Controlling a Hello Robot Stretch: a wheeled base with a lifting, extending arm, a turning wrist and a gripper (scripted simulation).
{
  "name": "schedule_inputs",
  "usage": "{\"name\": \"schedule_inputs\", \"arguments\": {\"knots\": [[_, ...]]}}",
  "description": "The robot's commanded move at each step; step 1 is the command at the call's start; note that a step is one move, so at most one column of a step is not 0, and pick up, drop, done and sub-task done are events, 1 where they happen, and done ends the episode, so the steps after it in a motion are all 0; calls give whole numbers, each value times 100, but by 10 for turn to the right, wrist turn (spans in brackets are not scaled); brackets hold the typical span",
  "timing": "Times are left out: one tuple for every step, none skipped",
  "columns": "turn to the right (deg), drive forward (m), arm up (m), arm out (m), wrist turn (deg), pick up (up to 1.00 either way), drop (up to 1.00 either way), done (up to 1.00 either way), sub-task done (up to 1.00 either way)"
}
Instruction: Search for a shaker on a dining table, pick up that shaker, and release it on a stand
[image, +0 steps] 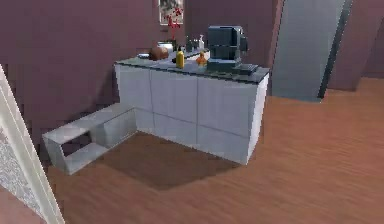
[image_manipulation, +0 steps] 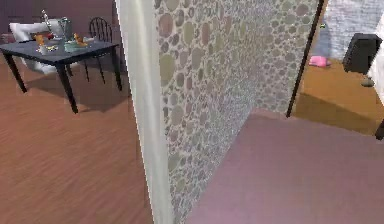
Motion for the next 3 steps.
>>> {"name": "schedule_inputs", "arguments": {"knots": [[420,0,0,0,0,0,0,0,0],[0,100,0,0,0,0,0,0,0],[210,0,0,0,0,0,0,0,0]]}}
